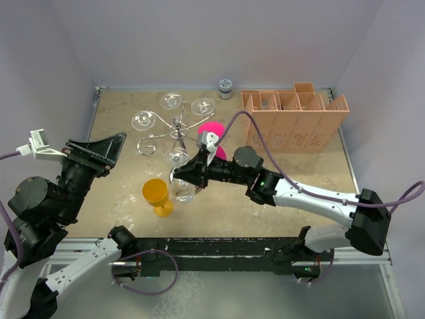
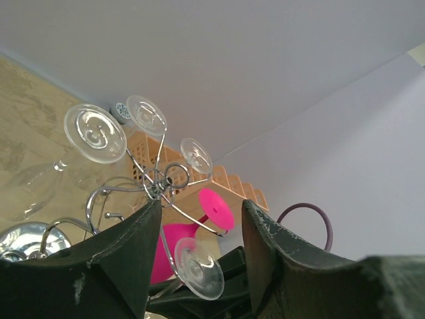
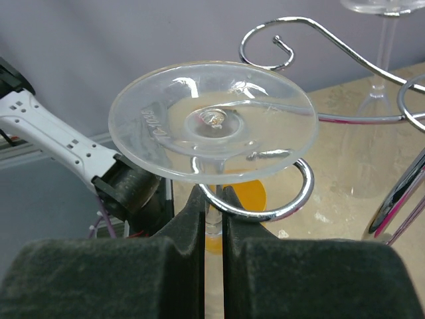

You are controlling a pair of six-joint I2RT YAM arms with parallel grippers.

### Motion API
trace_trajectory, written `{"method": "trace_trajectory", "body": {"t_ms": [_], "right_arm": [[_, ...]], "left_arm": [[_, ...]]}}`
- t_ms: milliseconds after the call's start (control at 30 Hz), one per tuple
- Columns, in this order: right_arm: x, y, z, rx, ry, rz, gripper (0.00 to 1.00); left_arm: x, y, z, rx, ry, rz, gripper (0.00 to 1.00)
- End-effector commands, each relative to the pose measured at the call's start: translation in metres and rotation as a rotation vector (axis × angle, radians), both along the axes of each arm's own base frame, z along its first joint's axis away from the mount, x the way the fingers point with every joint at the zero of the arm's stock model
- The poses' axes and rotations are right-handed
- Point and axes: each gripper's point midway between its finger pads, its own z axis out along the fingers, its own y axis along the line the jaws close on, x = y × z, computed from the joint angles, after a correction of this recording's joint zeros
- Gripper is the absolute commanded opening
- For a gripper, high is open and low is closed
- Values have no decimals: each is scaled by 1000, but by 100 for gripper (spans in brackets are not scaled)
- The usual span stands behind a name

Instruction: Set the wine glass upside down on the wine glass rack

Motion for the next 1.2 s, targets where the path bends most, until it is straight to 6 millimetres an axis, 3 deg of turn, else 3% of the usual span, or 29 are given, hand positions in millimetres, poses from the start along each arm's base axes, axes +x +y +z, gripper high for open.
{"method": "trace_trajectory", "body": {"t_ms": [0, 233, 500, 700, 933, 1167], "right_arm": [[-20, -10, 74, 201, -146, 60, 0], [-13, -16, 76, 215, -135, 6, 0], [6, -22, 64, 199, -77, -114, 0], [8, -18, 47, 145, -61, -112, 8], [9, -21, 50, 147, -68, -123, 18], [11, -19, 40, 116, -59, -128, 25]], "left_arm": [[-1, 3, 9, -18, -29, 8, 49], [-2, 4, 9, -20, -29, 8, 49], [-3, 5, 8, -21, -30, 11, 49], [-3, 5, 8, -19, -28, 8, 49], [-3, 5, 8, -19, -29, 10, 49], [-2, 5, 3, -9, -14, 14, 49]]}}
